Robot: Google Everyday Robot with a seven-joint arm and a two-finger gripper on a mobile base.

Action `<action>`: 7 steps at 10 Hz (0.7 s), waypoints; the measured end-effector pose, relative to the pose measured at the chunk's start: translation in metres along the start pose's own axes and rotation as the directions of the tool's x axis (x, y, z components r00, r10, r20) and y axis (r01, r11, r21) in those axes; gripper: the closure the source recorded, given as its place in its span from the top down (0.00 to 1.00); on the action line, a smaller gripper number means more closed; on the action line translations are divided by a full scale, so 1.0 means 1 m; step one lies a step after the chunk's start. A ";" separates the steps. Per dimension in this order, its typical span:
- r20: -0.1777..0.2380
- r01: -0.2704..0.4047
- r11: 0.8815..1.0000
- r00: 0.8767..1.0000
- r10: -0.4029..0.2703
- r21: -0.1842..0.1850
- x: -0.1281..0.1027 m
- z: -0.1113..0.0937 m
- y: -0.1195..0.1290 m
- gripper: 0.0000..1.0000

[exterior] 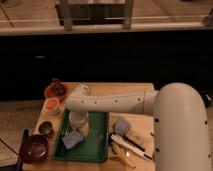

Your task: Wipe tray with sponge

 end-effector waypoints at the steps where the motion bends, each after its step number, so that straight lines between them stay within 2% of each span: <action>1: 0.007 0.004 1.000 1.000 -0.004 -0.001 -0.010 0.005 0.016 0.00; 2: 0.009 -0.002 1.000 1.000 0.002 -0.008 -0.013 0.008 0.032 0.00; 4: 0.007 -0.049 0.999 0.999 0.049 -0.011 -0.003 0.008 0.060 0.00; 5: 0.002 -0.088 0.996 0.996 0.088 -0.011 0.010 0.007 0.073 0.00; 7: -0.002 -0.137 0.991 0.991 0.137 -0.006 0.037 0.003 0.076 0.00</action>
